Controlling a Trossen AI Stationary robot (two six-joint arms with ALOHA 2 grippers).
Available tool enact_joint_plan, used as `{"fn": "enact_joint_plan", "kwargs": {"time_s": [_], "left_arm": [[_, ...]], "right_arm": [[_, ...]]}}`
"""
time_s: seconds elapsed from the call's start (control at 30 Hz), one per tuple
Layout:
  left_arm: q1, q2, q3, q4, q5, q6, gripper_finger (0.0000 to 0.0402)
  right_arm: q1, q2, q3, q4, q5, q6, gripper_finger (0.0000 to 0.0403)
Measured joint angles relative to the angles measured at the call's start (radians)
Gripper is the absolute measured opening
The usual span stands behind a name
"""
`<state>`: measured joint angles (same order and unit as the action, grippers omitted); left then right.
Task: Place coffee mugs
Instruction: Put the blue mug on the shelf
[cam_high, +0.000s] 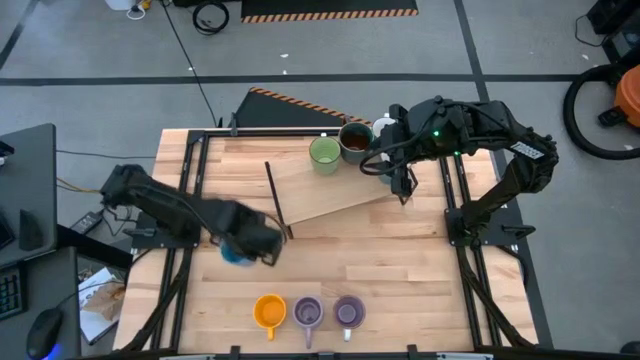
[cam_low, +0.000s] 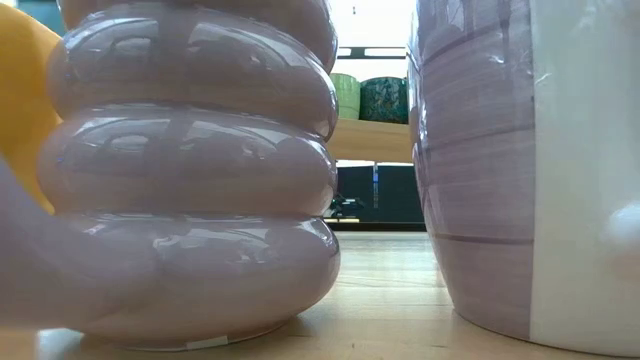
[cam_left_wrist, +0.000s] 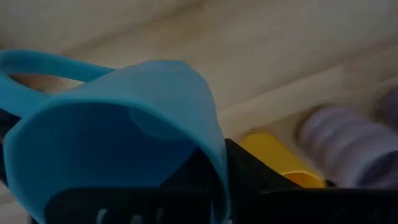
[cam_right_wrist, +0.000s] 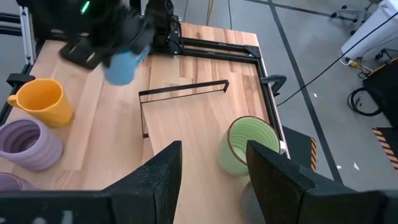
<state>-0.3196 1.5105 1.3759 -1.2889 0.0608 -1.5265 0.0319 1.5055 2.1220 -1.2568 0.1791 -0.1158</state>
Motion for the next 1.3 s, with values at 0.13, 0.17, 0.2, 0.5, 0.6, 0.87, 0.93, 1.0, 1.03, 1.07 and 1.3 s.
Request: {"fn": "enact_joint_plan", "kwargs": {"time_s": [0.13,0.17,0.2,0.5,0.6,0.87,0.93,1.0,1.03,1.07,1.3], "left_arm": [[0.088,-0.048,0.131,-0.168,-0.041,0.097,0.0025],[0.111,-0.057,0.169,-0.199,-0.059,0.122,0.0025],[0.139,-0.063,0.215,-0.226,-0.073,0.153,0.0025],[0.353,-0.073,0.51,-0.278,-0.29,0.421,0.0025],[0.421,-0.054,0.54,-0.217,-0.295,0.52,0.0025],[0.58,0.038,0.549,-0.048,-0.119,0.729,0.0025],[0.614,0.067,0.548,-0.049,-0.068,0.77,0.0025],[0.634,0.091,0.548,-0.048,-0.036,0.806,0.0025],[0.643,0.105,0.548,-0.048,-0.024,0.821,0.0025],[0.65,0.117,0.548,-0.048,-0.012,0.834,0.0025],[0.67,0.191,0.548,-0.05,0.056,0.899,0.0025]], "right_arm": [[0.0,0.0,0.0,0.0,0.0,0.006,0.0185],[0.0,0.0,0.0,0.0,0.0,0.006,0.0185],[0.0,0.0,0.0,0.0,0.0,0.007,0.0185],[0.0,0.0,0.0,0.008,0.0,0.038,0.0185],[0.0,0.0,0.0,0.008,0.001,0.049,0.0185],[0.0,0.0,0.0,0.015,0.01,0.091,0.0185],[0.0,0.0,0.0,0.015,0.01,0.103,0.0185],[0.0,0.0,0.0,0.015,0.011,0.114,0.0185],[0.0,0.0,0.0,0.015,0.011,0.118,0.0185],[0.0,0.0,0.0,0.015,0.011,0.123,0.0185],[0.0,0.0,0.0,0.015,0.011,0.149,0.0185]]}}
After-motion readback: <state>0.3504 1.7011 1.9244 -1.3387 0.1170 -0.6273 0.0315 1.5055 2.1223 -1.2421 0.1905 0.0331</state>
